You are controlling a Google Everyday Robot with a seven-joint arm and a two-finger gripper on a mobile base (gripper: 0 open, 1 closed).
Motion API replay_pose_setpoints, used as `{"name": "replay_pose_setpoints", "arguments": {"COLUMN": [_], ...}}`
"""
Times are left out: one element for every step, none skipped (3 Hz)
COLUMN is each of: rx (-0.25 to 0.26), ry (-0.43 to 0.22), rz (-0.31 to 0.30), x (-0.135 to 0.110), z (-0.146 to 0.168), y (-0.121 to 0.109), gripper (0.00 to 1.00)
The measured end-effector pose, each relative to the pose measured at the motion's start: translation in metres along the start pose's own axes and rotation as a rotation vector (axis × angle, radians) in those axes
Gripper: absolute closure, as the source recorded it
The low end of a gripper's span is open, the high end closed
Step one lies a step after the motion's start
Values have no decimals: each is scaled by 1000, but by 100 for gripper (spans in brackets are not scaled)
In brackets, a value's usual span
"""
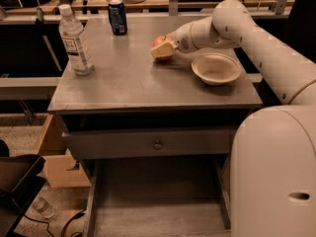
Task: Pick apple from middle drawer and place on counter
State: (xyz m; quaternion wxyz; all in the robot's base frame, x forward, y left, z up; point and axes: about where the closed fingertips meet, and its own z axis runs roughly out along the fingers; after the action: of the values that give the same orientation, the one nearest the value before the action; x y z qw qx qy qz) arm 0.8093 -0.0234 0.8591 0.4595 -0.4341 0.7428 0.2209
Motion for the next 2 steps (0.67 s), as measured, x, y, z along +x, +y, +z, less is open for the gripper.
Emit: {"name": "replay_pose_setpoints", "arguments": {"rx": [-7, -10], "ry": [1, 2], "rz": [1, 1], "x": [1, 1], "z": [4, 6], "y": [2, 3], "gripper": [5, 0]}}
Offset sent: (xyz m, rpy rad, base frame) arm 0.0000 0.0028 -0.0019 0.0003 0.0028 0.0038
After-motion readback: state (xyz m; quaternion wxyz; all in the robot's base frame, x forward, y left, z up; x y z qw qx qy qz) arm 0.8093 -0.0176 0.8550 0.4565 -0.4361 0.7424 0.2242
